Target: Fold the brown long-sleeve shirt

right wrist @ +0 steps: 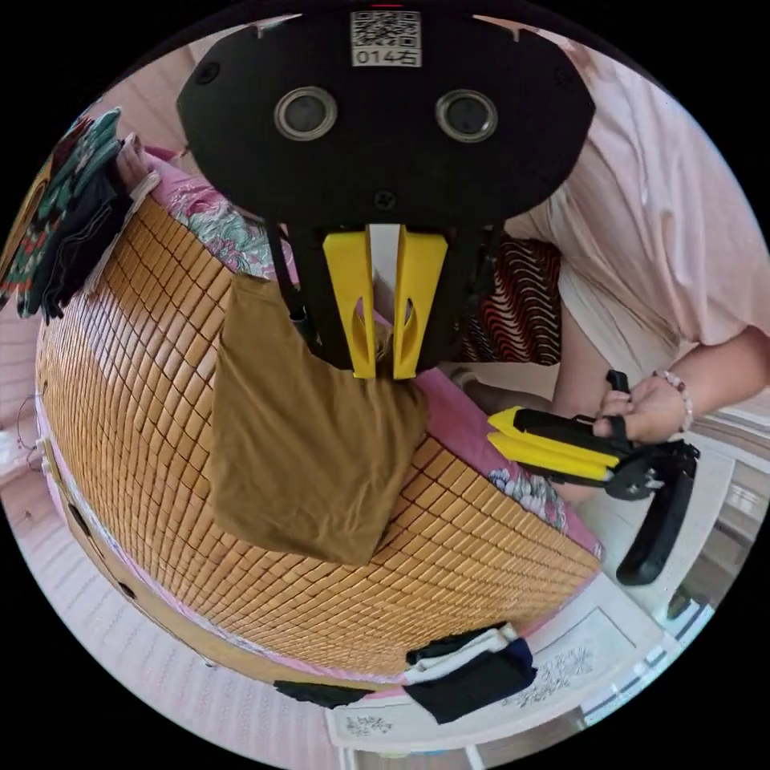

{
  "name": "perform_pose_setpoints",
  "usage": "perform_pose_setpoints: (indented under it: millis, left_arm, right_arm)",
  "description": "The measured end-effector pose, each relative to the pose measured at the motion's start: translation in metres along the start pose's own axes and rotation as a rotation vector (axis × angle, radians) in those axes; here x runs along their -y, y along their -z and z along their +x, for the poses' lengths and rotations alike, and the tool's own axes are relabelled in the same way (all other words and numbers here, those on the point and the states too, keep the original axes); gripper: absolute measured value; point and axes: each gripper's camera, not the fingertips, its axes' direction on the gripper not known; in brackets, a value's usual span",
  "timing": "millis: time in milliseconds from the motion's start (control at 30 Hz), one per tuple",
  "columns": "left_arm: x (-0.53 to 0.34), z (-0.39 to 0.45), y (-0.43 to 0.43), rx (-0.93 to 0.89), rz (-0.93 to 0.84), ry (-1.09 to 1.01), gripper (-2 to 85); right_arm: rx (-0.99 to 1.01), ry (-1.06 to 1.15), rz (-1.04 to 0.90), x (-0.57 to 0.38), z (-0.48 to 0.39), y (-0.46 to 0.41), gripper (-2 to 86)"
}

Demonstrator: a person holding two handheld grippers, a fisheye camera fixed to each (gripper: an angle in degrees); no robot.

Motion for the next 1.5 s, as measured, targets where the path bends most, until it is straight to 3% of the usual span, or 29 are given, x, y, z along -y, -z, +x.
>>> perform_pose_setpoints:
  millis: [333,600,767,900,1200,1333,1400,1500]
  left_arm:
    - [0.048,0.061,-0.085,-0.018,-0.04,-0.162,11.9]
    - [0.076,0.09,-0.18,-0.079,-0.216,-0.101,13.0]
    - [0.105,0.118,-0.214,0.01,-0.247,-0.15,9.3]
    - [0.127,0.122,-0.234,0.088,-0.282,-0.124,1.5]
    - [0.137,0.157,-0.196,0.016,-0.203,-0.22,-1.0]
    - [0.135,0.169,-0.134,-0.009,-0.097,-0.269,-1.0]
    - [0.136,0.169,-0.117,-0.02,-0.071,-0.244,-1.0]
    - [0.138,0.173,-0.093,-0.018,-0.043,-0.219,-1.0]
  right_arm:
    - [0.164,-0.311,0.176,-0.062,0.085,0.103,0.3]
    - [0.159,-0.375,0.241,-0.093,0.108,0.166,0.3]
    - [0.091,-0.412,0.248,-0.111,0.122,0.201,0.4]
    - [0.031,-0.513,0.261,-0.131,0.147,0.225,0.3]
    - [0.004,-0.651,0.231,-0.177,0.18,0.259,0.3]
    - [-0.048,-0.517,0.134,-0.177,0.16,0.258,2.7]
    - [-0.044,-0.411,0.066,-0.168,0.145,0.249,10.6]
    - [0.0,-0.275,-0.084,-0.15,0.119,0.227,13.1]
